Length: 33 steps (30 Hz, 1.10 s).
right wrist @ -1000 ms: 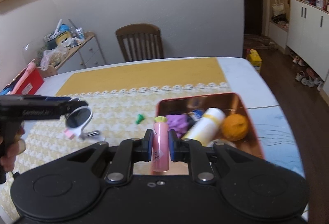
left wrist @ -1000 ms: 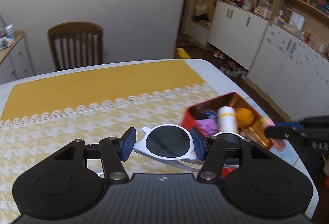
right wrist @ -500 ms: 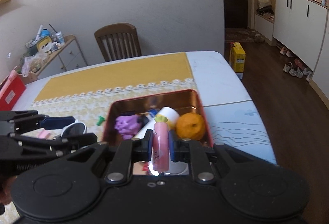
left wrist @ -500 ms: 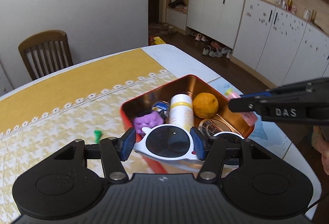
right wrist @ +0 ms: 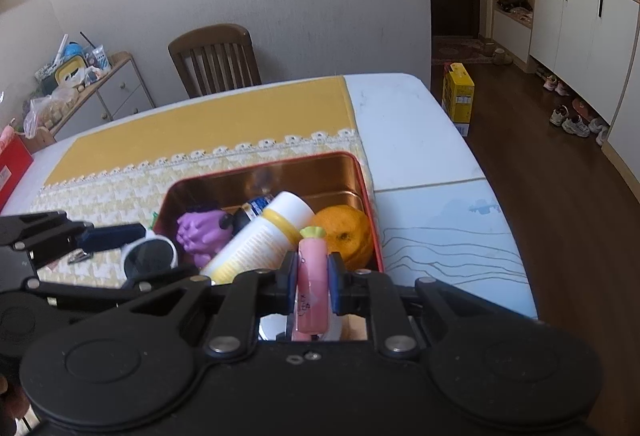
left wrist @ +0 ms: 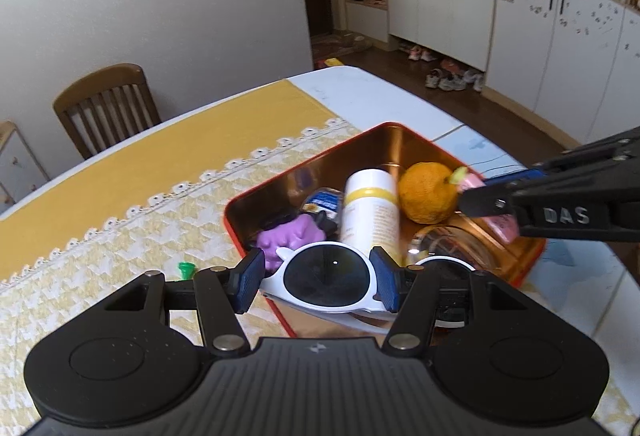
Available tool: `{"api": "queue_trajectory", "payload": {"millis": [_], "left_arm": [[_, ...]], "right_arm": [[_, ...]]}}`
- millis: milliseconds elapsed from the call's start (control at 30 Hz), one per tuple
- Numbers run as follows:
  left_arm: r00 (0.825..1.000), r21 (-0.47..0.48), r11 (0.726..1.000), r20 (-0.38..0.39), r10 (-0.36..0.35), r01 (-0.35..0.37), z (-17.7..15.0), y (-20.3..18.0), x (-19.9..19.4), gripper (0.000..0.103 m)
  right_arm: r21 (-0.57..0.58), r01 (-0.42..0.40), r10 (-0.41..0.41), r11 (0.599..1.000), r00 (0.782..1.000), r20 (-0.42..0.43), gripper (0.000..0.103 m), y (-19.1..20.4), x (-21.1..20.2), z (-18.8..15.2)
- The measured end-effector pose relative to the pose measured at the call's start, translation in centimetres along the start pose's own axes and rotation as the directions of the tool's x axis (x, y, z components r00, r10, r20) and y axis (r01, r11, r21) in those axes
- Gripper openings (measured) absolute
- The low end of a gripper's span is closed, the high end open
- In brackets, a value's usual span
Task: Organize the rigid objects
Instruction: 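Release the sunglasses from left tool while right tool drops the pink tube in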
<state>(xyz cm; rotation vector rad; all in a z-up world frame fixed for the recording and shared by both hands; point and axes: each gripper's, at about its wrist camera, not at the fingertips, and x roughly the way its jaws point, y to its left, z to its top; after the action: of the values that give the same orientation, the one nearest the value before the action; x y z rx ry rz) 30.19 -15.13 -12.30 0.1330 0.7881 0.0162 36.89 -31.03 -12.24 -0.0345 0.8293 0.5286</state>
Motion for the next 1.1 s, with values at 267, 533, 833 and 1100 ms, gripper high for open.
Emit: {"api": "queue_trajectory", "payload": {"millis": [267,533,833,1100], "left_arm": [[1.0,-0.012,1.0,-0.011,0.013,-0.013,-0.3,-0.5,1.1,0.057],[1.0,-0.049,0.999,-0.021,0.009,-0.01,-0.4,-0.5,1.3,0.057],[1.0,-0.098,0.995,-0.022,-0.021,0.019,-0.3,-0.3,0.5,0.057],[0.998,-0.121,0.991,0.01,-0.062,0.063,-0.1,0.0,-1.7,0.058]], "right_arm": [[-0.025,-0.009,0.009,1.0,1.0,-0.025,0.015,-0.2,0.7,-0.8],[-0.035,-0.006,0.004,0.999,0.999,-0.042,0.02,-0.7,0.6,-1.4],[-0.012,-0.037,0.036,0.999,0.999,-0.032,0.026,-1.2,-0.7,-1.4],[-0.012,-0.067,0.066,0.998,0.998,-0.015,0.033,-0.5,-2.3,-1.2]]}}
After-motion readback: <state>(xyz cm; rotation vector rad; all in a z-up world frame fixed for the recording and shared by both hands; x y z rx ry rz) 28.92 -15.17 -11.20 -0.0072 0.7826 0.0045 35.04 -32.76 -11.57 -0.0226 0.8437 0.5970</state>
